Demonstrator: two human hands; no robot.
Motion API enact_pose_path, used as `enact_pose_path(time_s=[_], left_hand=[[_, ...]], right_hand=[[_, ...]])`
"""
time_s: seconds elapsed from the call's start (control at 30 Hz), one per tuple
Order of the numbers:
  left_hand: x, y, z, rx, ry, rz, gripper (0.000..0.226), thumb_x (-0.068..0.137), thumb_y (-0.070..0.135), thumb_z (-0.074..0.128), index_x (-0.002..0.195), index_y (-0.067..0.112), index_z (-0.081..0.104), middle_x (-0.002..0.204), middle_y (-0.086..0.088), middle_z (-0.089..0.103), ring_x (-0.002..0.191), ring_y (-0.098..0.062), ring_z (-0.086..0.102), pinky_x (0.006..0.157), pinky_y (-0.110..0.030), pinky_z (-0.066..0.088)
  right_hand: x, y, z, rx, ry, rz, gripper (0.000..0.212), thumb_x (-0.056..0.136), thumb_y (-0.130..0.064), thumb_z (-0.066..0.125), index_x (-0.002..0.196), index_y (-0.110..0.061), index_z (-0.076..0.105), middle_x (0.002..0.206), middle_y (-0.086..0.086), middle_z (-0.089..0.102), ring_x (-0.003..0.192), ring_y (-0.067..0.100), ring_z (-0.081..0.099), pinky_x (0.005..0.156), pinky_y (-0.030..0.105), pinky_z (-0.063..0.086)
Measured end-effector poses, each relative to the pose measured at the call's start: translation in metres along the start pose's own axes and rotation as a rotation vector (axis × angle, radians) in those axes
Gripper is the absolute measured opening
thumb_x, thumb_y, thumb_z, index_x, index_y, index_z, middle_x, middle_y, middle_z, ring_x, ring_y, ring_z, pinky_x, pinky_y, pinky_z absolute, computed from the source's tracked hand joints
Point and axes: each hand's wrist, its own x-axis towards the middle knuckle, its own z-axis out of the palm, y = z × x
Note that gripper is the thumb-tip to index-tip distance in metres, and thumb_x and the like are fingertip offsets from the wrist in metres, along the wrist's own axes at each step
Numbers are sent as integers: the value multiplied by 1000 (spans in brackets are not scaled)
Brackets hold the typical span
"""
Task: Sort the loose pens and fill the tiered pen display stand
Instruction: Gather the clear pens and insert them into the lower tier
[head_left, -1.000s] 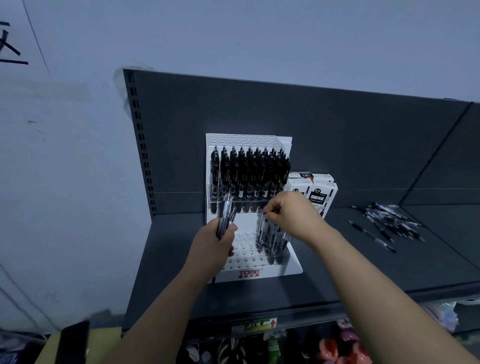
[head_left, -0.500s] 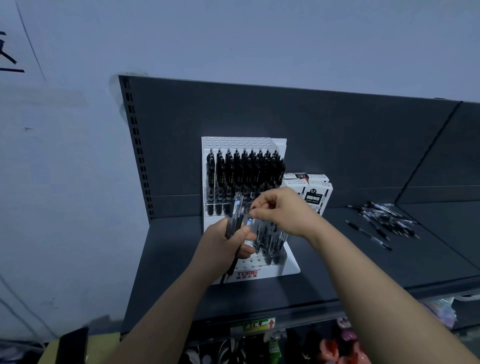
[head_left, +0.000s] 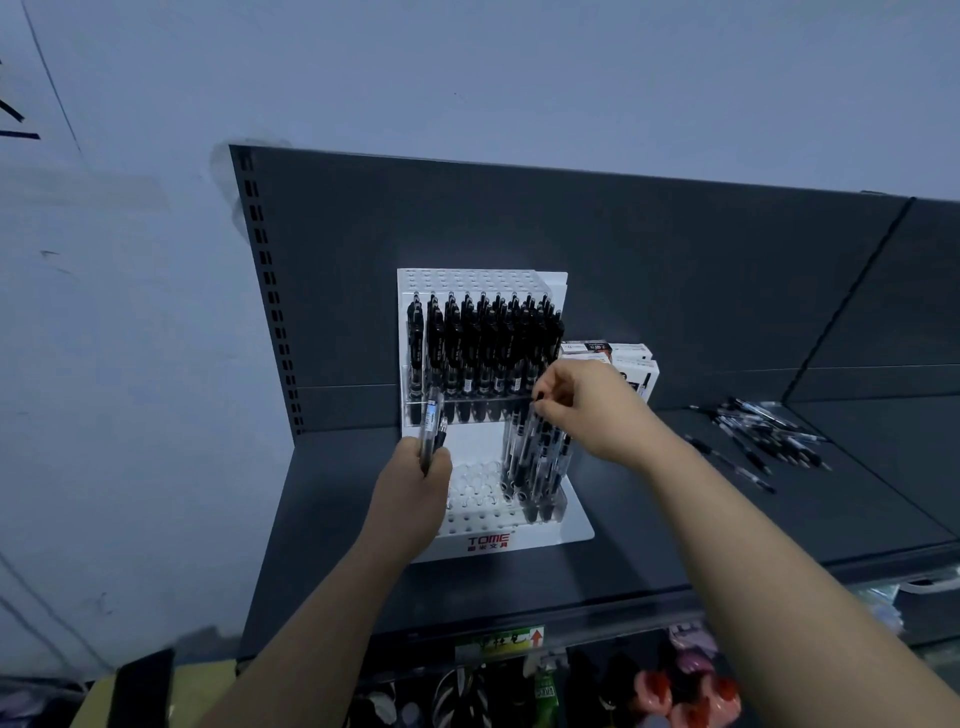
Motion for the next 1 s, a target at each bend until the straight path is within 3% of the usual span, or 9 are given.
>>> enact_pose_path(time_s=[0.13,0.27,0.4,0.5,0.57,0.67,0.8,0.93,1.0], left_hand=[[3,-4,0,-45,-42,-27,14,94,16,43,83,9,46,69,-8,51,58,-21,44,53,-32,39],[1,-1,-1,-153,-90,3,24,100,16,46,82,4,58,71,-4,58,59,-18,56,48,-17,45],[1,2,0,-225,-133,27,26,101,15,46,89,7,67,89,-4,69,72,-18,61,73,-35,55],[0,5,1,-218,-162,47,22,101,18,45,95,16,67,98,1,72,75,-17,63,79,-40,54],[0,10,2,-247,-177,63,21,101,18,45,98,16,66,93,2,73,73,-14,63,75,-36,55],[-1,20,5,-273,-210,91,21,101,17,45,102,11,65,80,5,72,64,-8,60,58,-21,50],[0,25,10,-283,-238,103,22,101,17,45,102,8,64,86,3,73,66,-10,60,62,-25,52],[-2,16,7,-210,-252,51,26,100,19,46,93,5,67,72,7,68,61,-8,59,56,-22,51],[-2,9,2,-145,-222,53,28,100,21,47,84,6,65,68,-2,61,56,-12,53,50,-22,45]], right_hand=[[-4,0,11,-84,-93,-2,14,88,-10,65,81,-23,65,81,-6,67,74,15,65,70,31,54],[-6,-1,16,-176,-104,-45,9,86,-11,67,88,-13,75,89,-6,56,81,17,62,77,34,54],[-2,-3,16,-248,-117,-34,10,88,-17,67,93,-17,75,98,-4,47,86,19,59,77,30,49],[0,-1,14,-216,-92,-25,12,86,-19,69,96,-18,74,100,-4,48,89,17,57,81,28,48],[-1,-3,11,-125,-41,-39,16,86,-23,69,101,-17,73,100,-3,53,87,13,55,81,27,46],[-4,-13,8,70,-36,-61,12,89,-30,67,93,-20,73,92,-6,59,74,2,53,67,17,41],[-5,-18,10,284,-101,-6,10,88,-22,70,79,-19,70,68,-7,58,54,5,46,51,16,39],[-3,-7,0,392,43,98,15,90,-17,67,76,-15,63,59,-6,52,44,0,39,45,13,35],[-3,-2,-5,366,79,112,14,89,-13,65,76,-12,59,57,-9,49,40,-1,38,46,14,33]])
